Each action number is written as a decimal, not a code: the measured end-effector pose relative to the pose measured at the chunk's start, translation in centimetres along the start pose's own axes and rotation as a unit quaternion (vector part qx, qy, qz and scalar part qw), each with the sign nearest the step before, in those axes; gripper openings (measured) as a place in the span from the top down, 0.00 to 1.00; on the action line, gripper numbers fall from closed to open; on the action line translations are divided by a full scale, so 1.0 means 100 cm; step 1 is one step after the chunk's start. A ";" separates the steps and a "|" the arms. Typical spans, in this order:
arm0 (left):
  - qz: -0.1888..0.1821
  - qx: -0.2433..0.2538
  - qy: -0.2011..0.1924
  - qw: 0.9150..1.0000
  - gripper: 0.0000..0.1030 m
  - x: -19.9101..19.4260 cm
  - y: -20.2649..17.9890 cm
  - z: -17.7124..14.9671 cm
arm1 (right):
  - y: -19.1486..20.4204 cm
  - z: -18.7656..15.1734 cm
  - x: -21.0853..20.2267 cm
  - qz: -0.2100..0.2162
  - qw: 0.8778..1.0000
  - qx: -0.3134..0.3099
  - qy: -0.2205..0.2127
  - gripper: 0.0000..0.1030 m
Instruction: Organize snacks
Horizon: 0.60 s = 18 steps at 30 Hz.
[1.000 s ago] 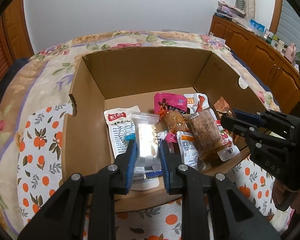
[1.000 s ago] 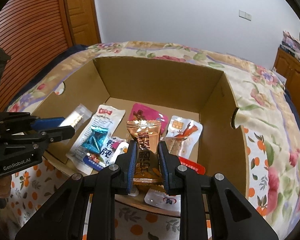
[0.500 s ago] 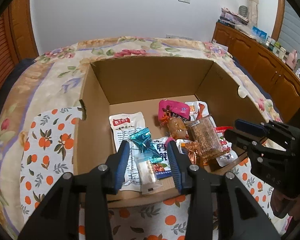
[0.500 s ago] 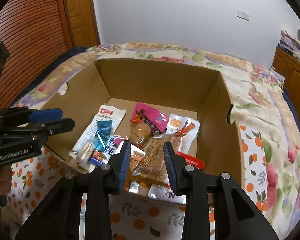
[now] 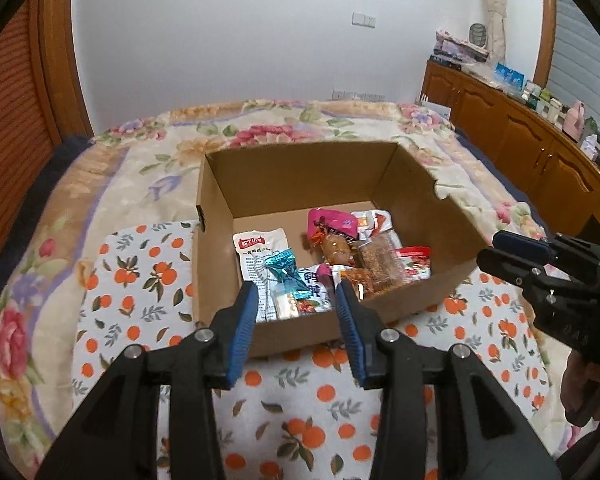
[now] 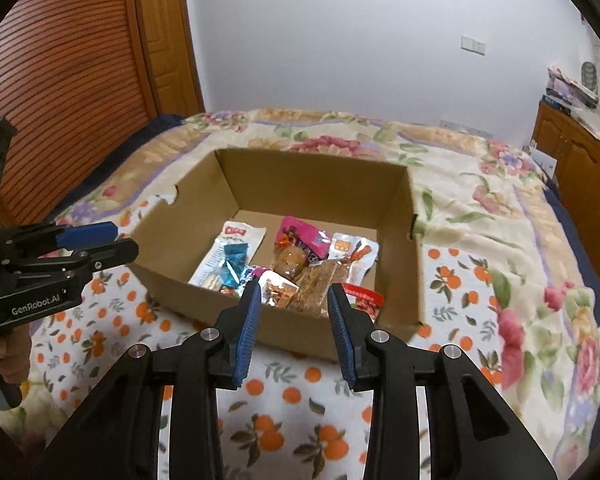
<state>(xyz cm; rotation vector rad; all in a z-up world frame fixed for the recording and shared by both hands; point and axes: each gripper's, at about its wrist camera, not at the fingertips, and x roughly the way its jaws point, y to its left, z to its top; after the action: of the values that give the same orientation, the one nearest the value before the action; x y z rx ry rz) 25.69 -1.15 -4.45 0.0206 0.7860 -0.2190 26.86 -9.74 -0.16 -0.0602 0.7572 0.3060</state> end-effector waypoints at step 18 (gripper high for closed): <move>0.009 0.008 -0.079 0.997 0.06 -0.159 -0.033 -0.031 | 0.016 -0.022 -0.150 -0.032 0.997 0.022 -0.063 0.12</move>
<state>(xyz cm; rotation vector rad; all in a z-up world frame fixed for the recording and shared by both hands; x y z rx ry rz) 12.00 -1.10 4.76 0.0259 0.6255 -0.2069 14.65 -12.36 8.55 -0.0231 0.6352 0.2303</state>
